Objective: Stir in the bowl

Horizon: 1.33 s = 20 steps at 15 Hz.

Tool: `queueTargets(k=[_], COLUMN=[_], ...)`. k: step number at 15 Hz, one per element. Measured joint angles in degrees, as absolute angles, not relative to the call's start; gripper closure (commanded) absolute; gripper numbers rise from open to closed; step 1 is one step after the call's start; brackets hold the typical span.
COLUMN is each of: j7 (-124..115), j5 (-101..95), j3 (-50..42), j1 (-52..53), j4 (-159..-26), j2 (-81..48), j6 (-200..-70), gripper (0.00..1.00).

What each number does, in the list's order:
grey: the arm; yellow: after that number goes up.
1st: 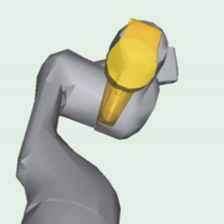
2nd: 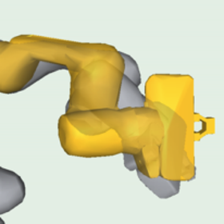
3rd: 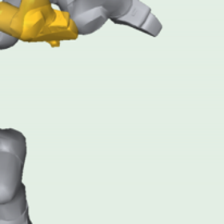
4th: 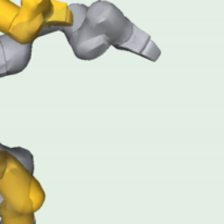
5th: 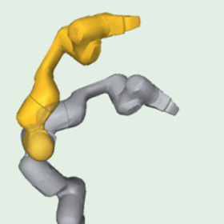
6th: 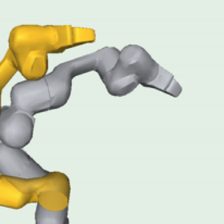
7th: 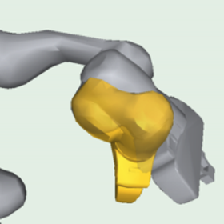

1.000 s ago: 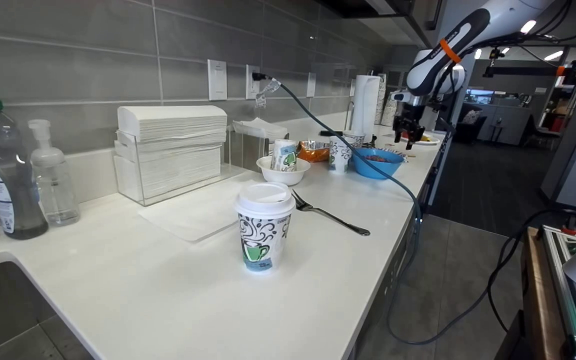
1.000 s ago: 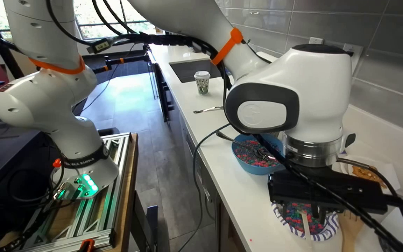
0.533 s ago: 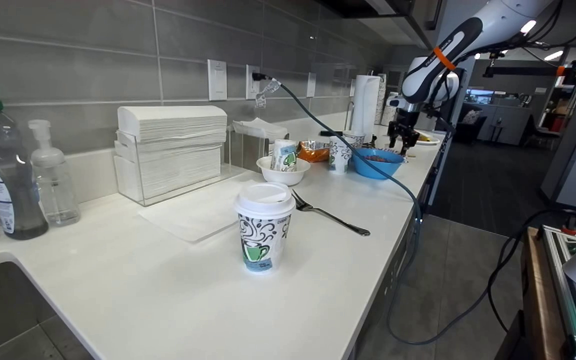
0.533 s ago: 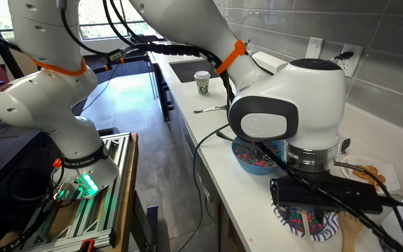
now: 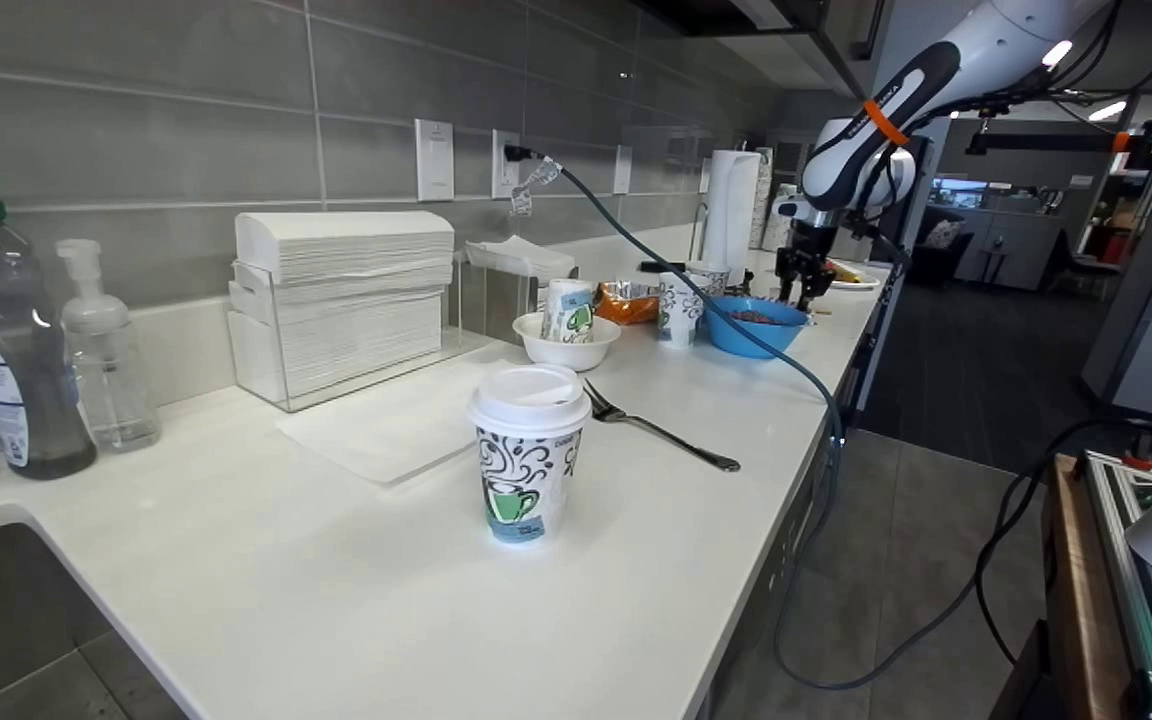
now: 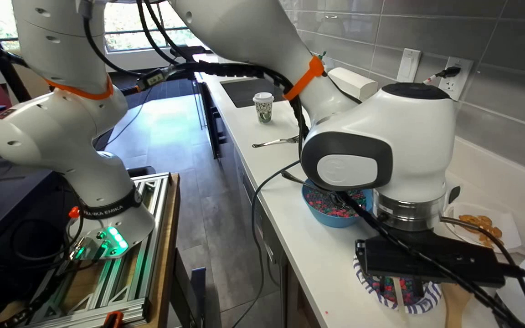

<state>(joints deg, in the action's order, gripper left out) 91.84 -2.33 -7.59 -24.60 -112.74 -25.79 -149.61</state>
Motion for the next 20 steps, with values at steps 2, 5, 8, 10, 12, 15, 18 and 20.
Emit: queueTargets(k=[2, 5, 8, 10, 12, 15, 18, 20], j7=[92.31, 92.85, 93.47, 93.78, 93.93, 94.46, 94.46, 93.96], j5=[-2.33, -2.33, -2.33, -2.33, -2.33, -2.33, -2.93, -4.22], j3=[-7.51, -7.21, -6.8, -6.38, -5.96, -5.57, -5.84, -6.62], j1=[-24.97, -25.48, -25.83, -26.13, -26.37, -26.44, -25.95, -25.1], j4=[-112.33, -111.87, -111.3, -110.95, -110.84, -110.65, -110.52, -110.51], j2=[-26.27, -27.02, -27.7, -28.06, -28.09, -28.02, -27.79, -27.42], j6=[-149.61, -149.61, -149.61, -149.61, -149.61, -149.61, -149.61, -149.6], gripper=[0.6, 0.64, 0.92, 1.0, 0.97, 0.97, 0.97, 0.97])
